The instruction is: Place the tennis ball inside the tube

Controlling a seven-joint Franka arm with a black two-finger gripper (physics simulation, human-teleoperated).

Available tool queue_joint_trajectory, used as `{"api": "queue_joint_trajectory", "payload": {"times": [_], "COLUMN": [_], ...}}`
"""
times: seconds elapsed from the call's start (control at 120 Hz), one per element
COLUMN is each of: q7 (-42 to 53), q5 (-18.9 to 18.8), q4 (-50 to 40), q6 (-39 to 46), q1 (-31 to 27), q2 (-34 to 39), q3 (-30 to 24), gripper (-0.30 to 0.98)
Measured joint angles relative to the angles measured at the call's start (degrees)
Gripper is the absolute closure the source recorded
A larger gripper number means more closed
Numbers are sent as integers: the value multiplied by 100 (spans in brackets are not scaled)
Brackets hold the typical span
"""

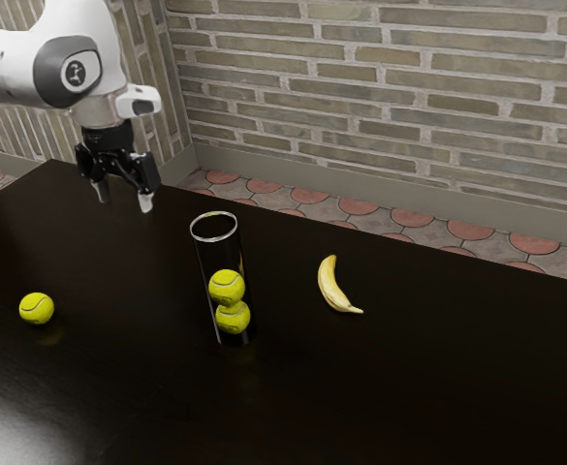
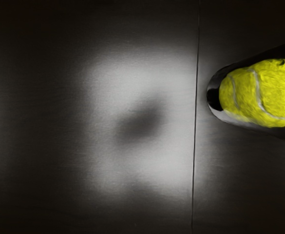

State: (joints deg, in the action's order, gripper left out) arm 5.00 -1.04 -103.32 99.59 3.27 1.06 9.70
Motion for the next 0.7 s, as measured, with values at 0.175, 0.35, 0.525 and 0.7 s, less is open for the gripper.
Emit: {"api": "queue_joint_trajectory", "payload": {"times": [0.175, 0.35, 0.525, 0.7], "q7": [-2, -3, 0, 26], "q5": [-34, -57, -62, -54], "q4": [-810, -1747, -1838, -1831], "q6": [339, 955, 1613, 2408], "q1": [158, -918, -1750, -2293], "q2": [492, 679, -129, -913], "q3": [13, 24, 23, 23], "gripper": [0, 0, 0, 0]}}
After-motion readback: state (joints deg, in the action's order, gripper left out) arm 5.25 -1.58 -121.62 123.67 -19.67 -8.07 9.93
